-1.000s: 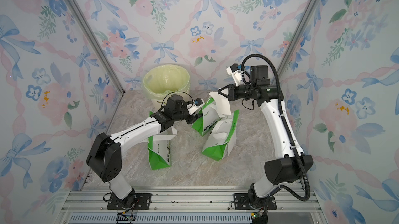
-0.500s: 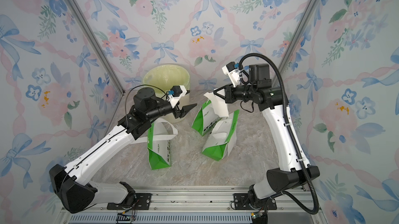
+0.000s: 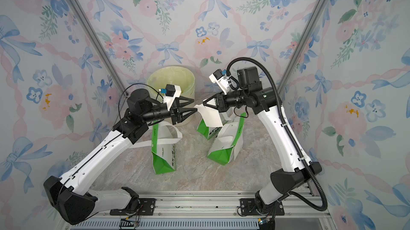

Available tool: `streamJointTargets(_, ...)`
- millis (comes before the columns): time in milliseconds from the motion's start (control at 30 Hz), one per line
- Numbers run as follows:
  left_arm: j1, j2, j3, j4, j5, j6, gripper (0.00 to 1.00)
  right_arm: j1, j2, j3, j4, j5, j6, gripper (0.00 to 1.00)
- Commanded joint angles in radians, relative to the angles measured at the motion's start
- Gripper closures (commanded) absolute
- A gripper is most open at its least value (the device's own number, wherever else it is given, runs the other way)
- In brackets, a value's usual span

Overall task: Shred takeout receipts and throw away
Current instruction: Shred the takeout receipt.

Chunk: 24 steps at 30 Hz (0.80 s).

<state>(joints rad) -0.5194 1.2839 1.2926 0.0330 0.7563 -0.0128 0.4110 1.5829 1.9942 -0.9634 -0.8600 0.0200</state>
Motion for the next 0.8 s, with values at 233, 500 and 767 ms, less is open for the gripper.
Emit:
streamJointTargets(233, 0.02, 0.025, -0.017, 0.058, 0.063, -0.054, 0.7, 0.024, 0.026, 0.0, 0.042, -0.052, 0.028, 1.0)
streamJointTargets(500, 0.024, 0.048, -0.012, 0.07, 0.093, -0.061, 0.83, 0.028, 0.042, 0.002, 0.078, -0.06, 0.047, 1.0)
streamJointTargets(767, 0.027, 0.044, -0.007, 0.078, 0.062, -0.049, 1.0, 0.028, 0.058, 0.0, 0.12, -0.049, 0.084, 1.0)
